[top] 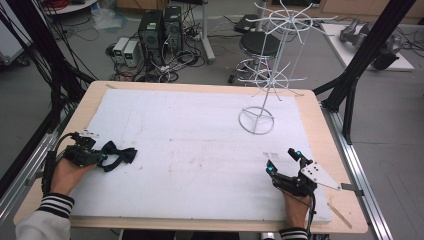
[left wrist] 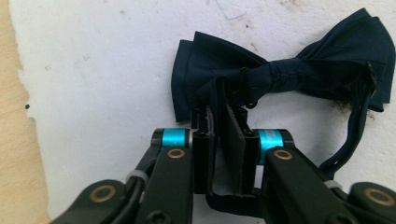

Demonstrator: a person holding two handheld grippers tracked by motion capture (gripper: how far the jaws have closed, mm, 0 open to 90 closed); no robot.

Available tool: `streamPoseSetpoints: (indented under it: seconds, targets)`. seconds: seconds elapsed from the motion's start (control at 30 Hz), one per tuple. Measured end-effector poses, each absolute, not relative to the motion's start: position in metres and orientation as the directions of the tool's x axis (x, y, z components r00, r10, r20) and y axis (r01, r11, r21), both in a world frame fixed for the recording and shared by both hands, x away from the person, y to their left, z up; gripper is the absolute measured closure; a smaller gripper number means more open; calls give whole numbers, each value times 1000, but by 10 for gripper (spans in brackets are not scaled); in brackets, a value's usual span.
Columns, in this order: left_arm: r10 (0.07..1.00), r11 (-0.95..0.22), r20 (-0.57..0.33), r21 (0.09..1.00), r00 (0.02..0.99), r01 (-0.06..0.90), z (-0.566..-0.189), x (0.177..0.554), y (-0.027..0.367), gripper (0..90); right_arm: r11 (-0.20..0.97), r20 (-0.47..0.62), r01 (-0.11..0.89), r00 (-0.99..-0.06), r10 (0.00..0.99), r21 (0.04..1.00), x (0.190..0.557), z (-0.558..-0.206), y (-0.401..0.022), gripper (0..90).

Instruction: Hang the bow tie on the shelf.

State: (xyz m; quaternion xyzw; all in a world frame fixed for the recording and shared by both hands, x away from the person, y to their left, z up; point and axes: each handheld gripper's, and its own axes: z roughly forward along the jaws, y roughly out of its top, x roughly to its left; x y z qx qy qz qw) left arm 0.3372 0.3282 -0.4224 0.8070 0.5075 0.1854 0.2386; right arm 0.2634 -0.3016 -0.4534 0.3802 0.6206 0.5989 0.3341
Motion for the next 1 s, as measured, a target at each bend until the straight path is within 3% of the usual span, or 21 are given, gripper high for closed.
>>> streamPoseSetpoints:
  seconds: [0.13, 0.57, 1.0]
  targets:
    - [905, -382, 68, 570, 421, 727, -422, 336, 329, 861, -7, 41, 71, -487, 872, 997, 264, -453, -302, 105]
    - [902, -381, 90, 627, 423, 679, -418, 331, 331, 867, -5, 39, 71, -488, 872, 997, 263, -453, -302, 105]
    - [873, -341, 25, 745, 486, 574, -405, 321, 321, 867, -7, 41, 72, -488, 872, 997, 263, -453, -302, 105]
